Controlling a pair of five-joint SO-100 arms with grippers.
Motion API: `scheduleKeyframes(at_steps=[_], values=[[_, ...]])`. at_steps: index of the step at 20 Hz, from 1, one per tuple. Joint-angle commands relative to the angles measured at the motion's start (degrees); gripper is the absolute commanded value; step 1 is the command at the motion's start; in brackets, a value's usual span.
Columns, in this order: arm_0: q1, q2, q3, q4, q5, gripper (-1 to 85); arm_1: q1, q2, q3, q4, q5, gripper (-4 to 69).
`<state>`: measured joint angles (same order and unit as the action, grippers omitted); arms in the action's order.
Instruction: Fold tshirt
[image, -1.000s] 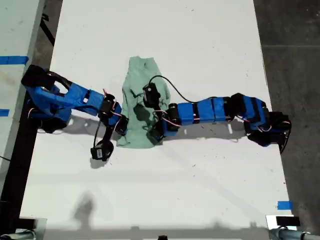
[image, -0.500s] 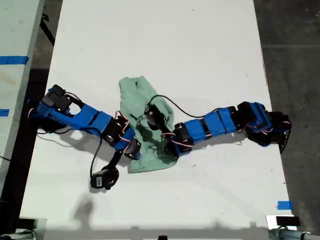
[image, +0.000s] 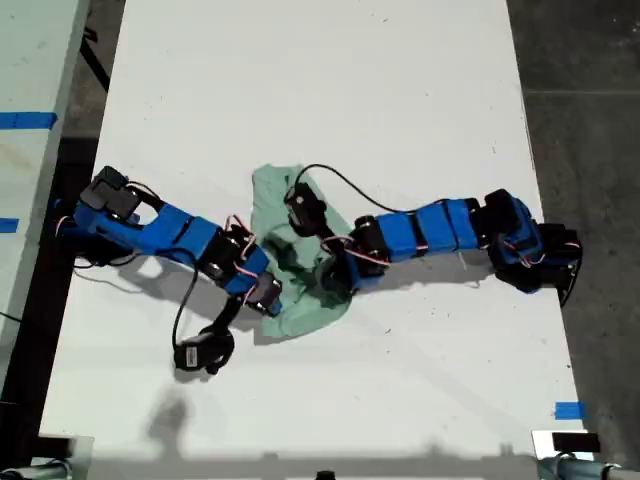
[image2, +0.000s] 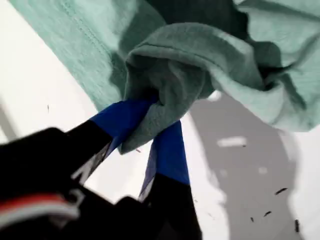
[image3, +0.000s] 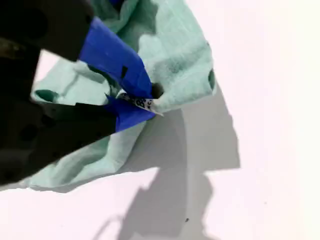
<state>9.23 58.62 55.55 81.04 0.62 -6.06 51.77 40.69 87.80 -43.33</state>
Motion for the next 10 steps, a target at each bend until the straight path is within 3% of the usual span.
scheduleKeyframes(at_steps=[1, 4, 10], values=[[-7.03, 10.81, -0.18, 4.83, 2.29, 0.1, 6.42, 8.09, -2.2, -2.64, -4.83, 0.5], [-16.7, 14.94, 1.05, 9.05, 6.94, 0.1, 13.01, 9.32, -2.11, -5.36, -8.88, 0.5], [-31.46, 14.06, 3.43, 8.88, 15.29, 0.1, 23.12, 9.84, -1.23, -10.55, -12.92, 0.5]])
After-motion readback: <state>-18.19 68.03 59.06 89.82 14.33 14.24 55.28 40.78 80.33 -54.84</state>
